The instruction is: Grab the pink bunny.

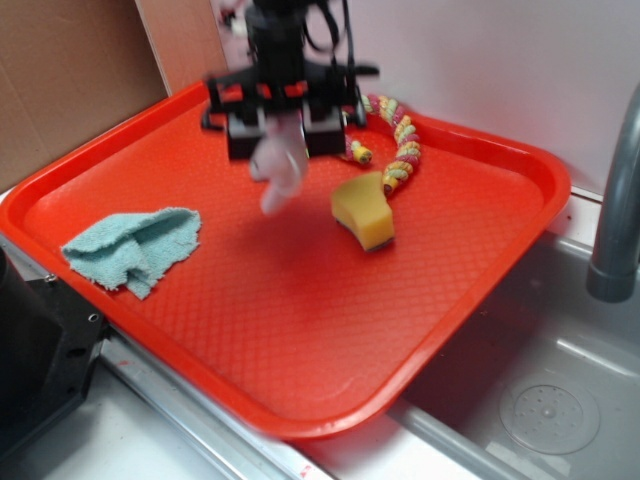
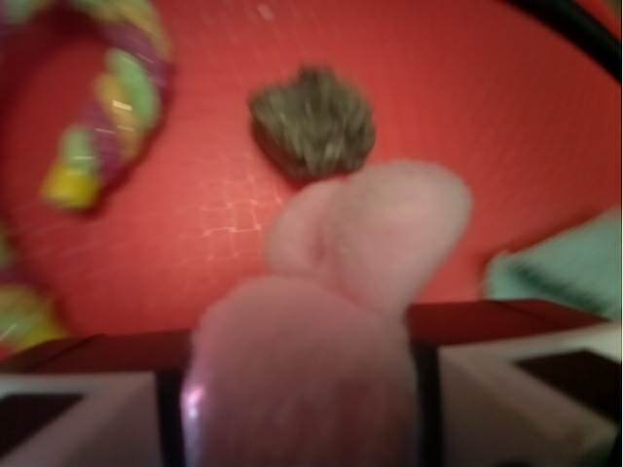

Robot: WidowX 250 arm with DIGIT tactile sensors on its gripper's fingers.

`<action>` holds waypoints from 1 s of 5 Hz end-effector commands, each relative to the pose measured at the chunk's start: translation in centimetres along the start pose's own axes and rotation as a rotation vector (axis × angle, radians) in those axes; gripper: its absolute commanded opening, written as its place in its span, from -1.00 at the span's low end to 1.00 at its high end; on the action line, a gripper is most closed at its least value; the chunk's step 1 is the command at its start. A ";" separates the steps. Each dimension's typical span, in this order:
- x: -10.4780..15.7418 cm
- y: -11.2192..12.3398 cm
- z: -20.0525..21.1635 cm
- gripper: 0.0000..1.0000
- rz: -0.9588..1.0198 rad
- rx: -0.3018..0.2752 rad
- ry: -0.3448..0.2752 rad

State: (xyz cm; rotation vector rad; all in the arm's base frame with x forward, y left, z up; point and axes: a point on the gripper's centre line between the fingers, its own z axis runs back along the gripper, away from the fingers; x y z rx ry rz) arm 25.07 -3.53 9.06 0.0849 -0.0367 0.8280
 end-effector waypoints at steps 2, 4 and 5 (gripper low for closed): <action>0.8 4.9 11.2 -1.00 -0.506 -0.161 0.016; 0.0 7.4 14.0 -1.00 -0.645 -0.234 0.046; 1.0 8.1 13.1 -1.00 -0.538 -0.234 0.038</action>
